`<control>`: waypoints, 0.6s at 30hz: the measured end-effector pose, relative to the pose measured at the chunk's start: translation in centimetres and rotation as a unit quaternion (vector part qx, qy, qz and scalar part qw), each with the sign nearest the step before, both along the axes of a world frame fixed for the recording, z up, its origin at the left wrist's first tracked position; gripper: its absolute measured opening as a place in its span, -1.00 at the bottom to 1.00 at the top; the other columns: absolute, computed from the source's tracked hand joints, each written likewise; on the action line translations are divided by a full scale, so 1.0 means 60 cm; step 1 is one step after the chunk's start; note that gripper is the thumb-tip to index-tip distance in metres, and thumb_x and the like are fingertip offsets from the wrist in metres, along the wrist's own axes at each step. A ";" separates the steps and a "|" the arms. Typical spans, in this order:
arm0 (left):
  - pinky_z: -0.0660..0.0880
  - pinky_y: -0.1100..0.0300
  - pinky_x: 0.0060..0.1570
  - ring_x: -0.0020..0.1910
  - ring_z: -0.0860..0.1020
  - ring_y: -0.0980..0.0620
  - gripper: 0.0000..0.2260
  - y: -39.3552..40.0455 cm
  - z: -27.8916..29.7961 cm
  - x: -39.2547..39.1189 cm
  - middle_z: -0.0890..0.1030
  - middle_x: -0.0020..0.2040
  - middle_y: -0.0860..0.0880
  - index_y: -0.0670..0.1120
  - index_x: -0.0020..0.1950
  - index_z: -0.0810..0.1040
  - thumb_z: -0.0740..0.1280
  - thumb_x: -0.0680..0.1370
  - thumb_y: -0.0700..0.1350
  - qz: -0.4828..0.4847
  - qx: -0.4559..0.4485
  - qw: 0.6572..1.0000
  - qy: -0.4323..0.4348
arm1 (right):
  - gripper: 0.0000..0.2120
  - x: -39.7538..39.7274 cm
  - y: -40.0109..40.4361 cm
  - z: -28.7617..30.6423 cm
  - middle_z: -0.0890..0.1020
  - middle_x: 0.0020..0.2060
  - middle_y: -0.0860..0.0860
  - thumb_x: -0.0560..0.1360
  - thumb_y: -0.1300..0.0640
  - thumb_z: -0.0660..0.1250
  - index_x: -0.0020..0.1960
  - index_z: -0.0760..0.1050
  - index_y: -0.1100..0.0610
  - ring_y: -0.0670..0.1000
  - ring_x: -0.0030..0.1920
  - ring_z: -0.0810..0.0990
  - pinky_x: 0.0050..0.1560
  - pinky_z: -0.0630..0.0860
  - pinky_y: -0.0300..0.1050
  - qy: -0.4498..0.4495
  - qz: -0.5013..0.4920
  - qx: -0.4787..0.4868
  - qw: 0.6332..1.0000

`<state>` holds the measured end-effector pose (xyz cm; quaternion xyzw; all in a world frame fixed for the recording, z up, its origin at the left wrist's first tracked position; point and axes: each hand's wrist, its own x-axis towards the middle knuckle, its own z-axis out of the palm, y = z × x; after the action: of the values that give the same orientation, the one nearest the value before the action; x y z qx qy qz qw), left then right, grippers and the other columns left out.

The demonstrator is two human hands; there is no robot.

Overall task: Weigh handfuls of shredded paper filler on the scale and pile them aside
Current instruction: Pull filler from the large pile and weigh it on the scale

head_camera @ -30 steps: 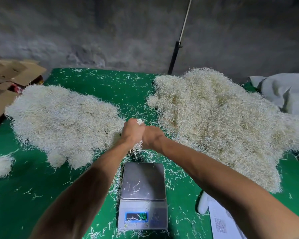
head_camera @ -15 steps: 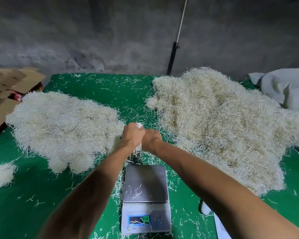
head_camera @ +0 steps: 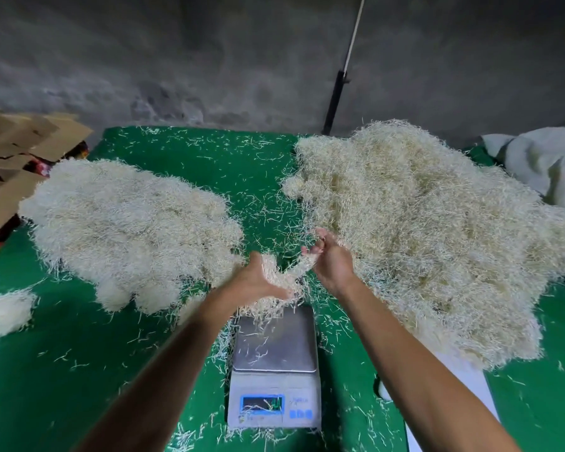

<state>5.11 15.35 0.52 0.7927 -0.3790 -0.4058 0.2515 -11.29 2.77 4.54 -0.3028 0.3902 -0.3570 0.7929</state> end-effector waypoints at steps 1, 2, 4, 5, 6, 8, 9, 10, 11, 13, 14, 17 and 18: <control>0.13 -0.33 0.51 0.61 0.07 -0.24 0.21 -0.007 -0.004 -0.005 -0.01 0.65 -0.18 0.15 0.60 -0.19 0.61 0.25 0.28 -0.003 -0.004 1.000 -0.027 | -0.79 0.004 0.005 -0.002 0.54 -0.32 0.04 0.70 0.15 0.21 0.22 0.58 0.18 -0.09 -0.38 0.47 -0.16 0.57 -0.12 0.034 0.000 -0.027 0.999; 0.24 -0.25 0.47 0.56 0.20 -0.26 0.13 -0.012 -0.005 -0.007 0.11 0.62 -0.21 0.13 0.59 -0.16 0.60 0.32 0.19 0.001 -0.018 0.998 -0.055 | -0.78 0.007 0.009 -0.004 0.59 -0.31 0.07 0.71 0.13 0.20 0.21 0.58 0.16 -0.10 -0.41 0.48 -0.30 0.47 -0.16 0.074 -0.005 -0.056 0.996; 0.48 0.01 0.20 0.28 0.53 -0.14 -0.04 -0.020 0.000 -0.007 0.41 0.45 -0.15 0.03 0.60 -0.02 0.57 0.42 0.04 0.022 -0.056 0.991 -0.117 | -0.69 0.007 0.015 -0.008 0.62 -0.34 0.08 0.73 0.03 0.14 0.07 0.57 0.20 -0.07 -0.41 0.47 -0.36 0.37 -0.13 0.103 -0.006 -0.085 0.991; 0.50 0.11 0.07 0.03 0.58 0.02 -0.11 -0.023 0.006 -0.005 0.50 0.31 -0.09 0.00 0.60 0.06 0.56 0.45 0.00 0.038 -0.065 0.986 -0.151 | -0.63 0.005 0.020 -0.012 0.57 -0.38 0.08 0.73 -0.03 0.12 -0.02 0.53 0.21 -0.04 -0.40 0.45 -0.31 0.35 -0.10 0.097 0.009 -0.083 0.992; 0.52 0.13 0.01 -0.19 0.50 0.15 -0.16 -0.026 0.013 0.000 0.52 0.19 -0.04 -0.02 0.61 0.12 0.54 0.47 -0.02 0.062 -0.070 0.980 -0.176 | -0.60 0.003 0.027 -0.018 0.51 -0.42 0.06 0.72 -0.06 0.11 -0.07 0.50 0.21 -0.02 -0.40 0.41 -0.30 0.32 -0.09 0.099 0.034 -0.084 0.991; 0.60 0.06 -0.04 -0.30 0.49 0.16 -0.23 -0.029 0.024 0.008 0.55 0.14 -0.05 0.00 0.62 0.15 0.50 0.51 -0.04 0.096 -0.058 0.975 -0.194 | -0.63 0.005 0.050 -0.026 0.44 -0.47 0.01 0.71 -0.04 0.16 -0.08 0.49 0.22 0.00 -0.42 0.33 -0.32 0.28 -0.09 0.150 0.090 -0.125 0.977; 0.61 0.09 -0.12 -0.21 0.60 0.05 -0.24 -0.033 0.029 0.008 0.56 0.21 -0.10 0.01 0.62 0.15 0.48 0.53 -0.05 0.106 -0.044 0.975 -0.193 | -0.64 0.011 0.064 -0.027 0.44 -0.49 0.00 0.70 -0.03 0.18 -0.09 0.50 0.22 0.00 -0.43 0.33 -0.35 0.34 -0.10 0.180 0.104 -0.164 0.964; 0.56 0.12 -0.21 -0.10 0.64 -0.03 -0.26 -0.038 0.035 0.002 0.55 0.29 -0.12 0.00 0.62 0.15 0.47 0.54 -0.06 0.118 -0.033 0.977 -0.176 | -0.64 0.019 0.077 -0.027 0.45 -0.51 0.00 0.71 -0.01 0.18 -0.13 0.51 0.21 -0.01 -0.46 0.37 -0.37 0.43 -0.10 0.201 0.100 -0.215 0.951; 0.52 0.12 -0.25 -0.06 0.62 -0.05 -0.31 -0.045 0.035 -0.005 0.55 0.30 -0.14 -0.02 0.60 0.20 0.46 0.55 -0.06 0.145 -0.027 0.979 -0.141 | -0.61 0.029 0.093 -0.025 0.49 -0.51 0.00 0.72 0.02 0.16 -0.17 0.51 0.21 -0.03 -0.49 0.41 -0.39 0.49 -0.10 0.203 0.084 -0.269 0.938; 0.57 0.08 -0.24 -0.15 0.59 -0.01 -0.51 -0.054 0.031 -0.014 0.62 0.14 -0.17 -0.10 0.47 0.41 0.43 0.59 -0.03 0.246 -0.027 0.968 -0.031 | -0.54 0.052 0.128 -0.009 0.55 -0.51 -0.02 0.74 0.08 0.11 -0.27 0.51 0.17 -0.08 -0.54 0.46 -0.51 0.44 -0.17 0.203 0.061 -0.379 0.901; 0.63 0.04 -0.22 -0.18 0.63 -0.01 -0.62 -0.051 0.033 -0.010 0.64 0.04 -0.16 -0.14 0.37 0.50 0.41 0.60 -0.01 0.297 -0.031 0.954 0.014 | -0.51 0.060 0.143 -0.006 0.57 -0.49 -0.07 0.76 0.06 0.07 -0.30 0.50 0.08 -0.14 -0.57 0.46 -0.55 0.38 -0.25 0.218 0.072 -0.435 0.870; 0.67 0.02 -0.18 -0.18 0.64 -0.08 -0.56 -0.036 0.028 0.048 0.62 0.11 -0.23 -0.19 0.42 0.44 0.40 0.59 -0.08 0.362 -0.024 0.931 0.035 | -0.48 0.060 0.171 -0.014 0.59 -0.43 -0.13 0.76 -0.14 -0.02 -0.31 0.41 -0.04 -0.13 -0.62 0.48 -0.64 0.27 -0.30 0.259 0.155 -0.556 0.774; 0.62 0.04 -0.24 -0.23 0.58 -0.07 -0.44 -0.032 0.032 0.065 0.57 0.22 -0.26 -0.16 0.53 0.32 0.41 0.58 -0.11 0.363 -0.027 0.931 0.029 | -0.44 0.053 0.159 -0.016 0.55 -0.49 -0.03 0.73 -0.22 -0.06 -0.30 0.42 -0.02 -0.11 -0.63 0.46 -0.65 0.30 -0.23 0.283 0.165 -0.550 0.768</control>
<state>9.01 13.45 2.42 0.8571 -0.0684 -0.2992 0.4138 -8.12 12.30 3.59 -0.8342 0.2773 -0.2727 0.3910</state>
